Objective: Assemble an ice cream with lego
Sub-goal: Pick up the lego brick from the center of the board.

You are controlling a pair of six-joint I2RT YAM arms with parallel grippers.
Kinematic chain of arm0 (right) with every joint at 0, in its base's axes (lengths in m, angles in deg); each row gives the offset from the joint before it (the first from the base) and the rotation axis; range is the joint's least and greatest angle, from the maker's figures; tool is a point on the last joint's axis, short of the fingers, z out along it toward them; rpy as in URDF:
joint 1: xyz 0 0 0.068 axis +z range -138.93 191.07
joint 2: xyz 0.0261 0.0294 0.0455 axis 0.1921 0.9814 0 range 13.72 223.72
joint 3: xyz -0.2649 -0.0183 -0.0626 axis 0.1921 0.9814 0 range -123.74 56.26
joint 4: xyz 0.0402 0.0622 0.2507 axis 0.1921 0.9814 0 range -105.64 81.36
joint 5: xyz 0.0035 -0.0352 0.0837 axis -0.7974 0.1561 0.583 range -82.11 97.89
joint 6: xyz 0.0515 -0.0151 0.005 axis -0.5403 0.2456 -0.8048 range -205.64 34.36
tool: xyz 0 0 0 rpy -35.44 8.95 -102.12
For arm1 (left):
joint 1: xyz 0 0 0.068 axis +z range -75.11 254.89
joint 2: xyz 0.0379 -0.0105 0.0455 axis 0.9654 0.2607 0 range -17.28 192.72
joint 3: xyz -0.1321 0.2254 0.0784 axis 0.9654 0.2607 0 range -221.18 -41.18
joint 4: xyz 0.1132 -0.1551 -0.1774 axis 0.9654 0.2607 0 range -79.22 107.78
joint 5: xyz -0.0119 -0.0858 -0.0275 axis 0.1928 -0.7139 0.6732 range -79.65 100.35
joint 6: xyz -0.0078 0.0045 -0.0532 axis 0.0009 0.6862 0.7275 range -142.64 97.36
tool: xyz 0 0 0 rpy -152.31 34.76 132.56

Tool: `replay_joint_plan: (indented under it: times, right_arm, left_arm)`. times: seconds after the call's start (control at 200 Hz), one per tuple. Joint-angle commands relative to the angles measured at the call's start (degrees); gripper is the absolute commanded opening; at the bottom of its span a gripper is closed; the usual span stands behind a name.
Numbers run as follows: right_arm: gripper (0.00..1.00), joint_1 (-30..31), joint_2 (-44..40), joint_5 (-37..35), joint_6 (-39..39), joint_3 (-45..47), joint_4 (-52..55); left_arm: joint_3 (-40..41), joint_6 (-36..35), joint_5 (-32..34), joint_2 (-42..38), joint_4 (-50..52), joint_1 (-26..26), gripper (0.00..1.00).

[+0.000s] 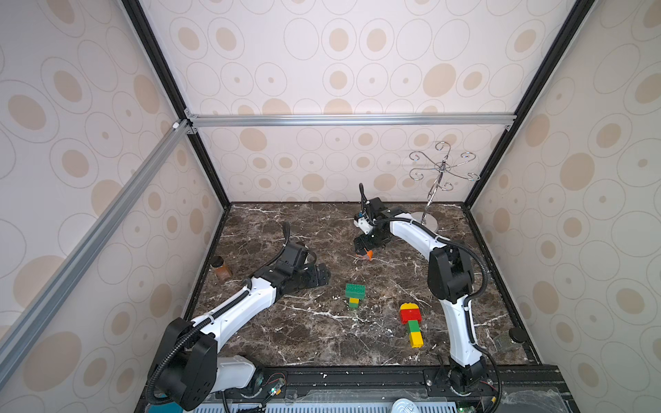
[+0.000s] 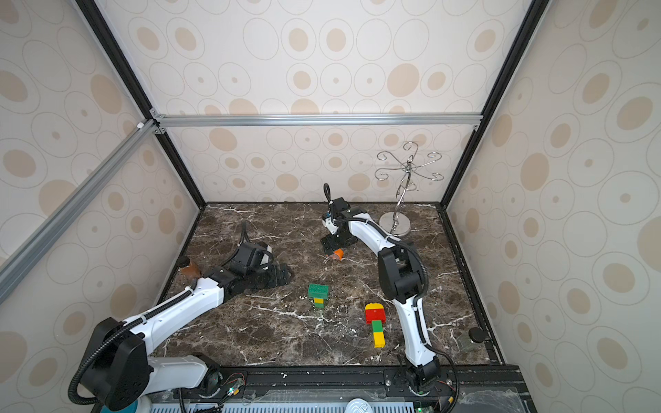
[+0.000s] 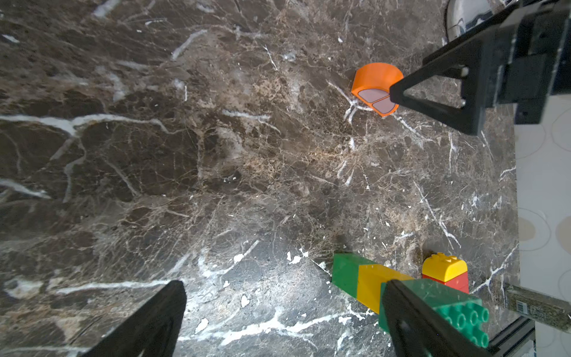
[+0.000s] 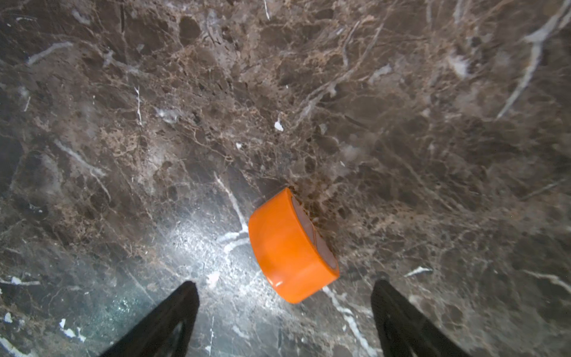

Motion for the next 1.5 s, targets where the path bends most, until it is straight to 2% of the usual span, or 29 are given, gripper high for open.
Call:
replay_joint_plan:
  times: [0.0, 0.18, 0.51, 0.655, 0.88, 1.07, 1.491]
  right_arm:
    - [0.91, 0.01, 2.06, 2.49, 1.4, -1.9, 0.99]
    - [0.91, 0.02, 3.4, 4.08, 1.33, -2.06, 0.97]
    - [0.84, 1.5, -0.38, 6.62, 1.02, 2.03, 1.84]
    - [0.83, 2.38, -1.45, 3.9, 1.13, 3.63, 1.21]
    - [0.82, 5.51, -1.2, -7.42, 4.23, 2.62, 0.64]
    - [0.79, 5.56, 0.98, -9.42, 5.35, -0.03, 2.32]
    - [0.73, 5.56, 3.12, -8.75, 6.27, -3.2, 3.45]
  left_arm:
    - [0.9, -0.29, -0.78, -1.35, -1.22, 0.66, 1.0]
    - [0.78, -0.17, -0.73, -1.42, -0.55, 0.83, 1.0]
    - [0.71, -0.19, -0.37, -1.49, -0.15, 0.99, 1.0]
    - [1.26, -0.17, -0.46, -1.71, -0.08, 1.09, 1.0]
    - [1.93, 0.0, -0.28, -2.47, 0.0, 1.18, 1.0]
    - [2.38, 0.09, 0.04, -3.24, 0.44, 1.27, 1.0]
    - [2.38, 0.27, 0.37, -3.53, 0.93, 1.38, 1.0]
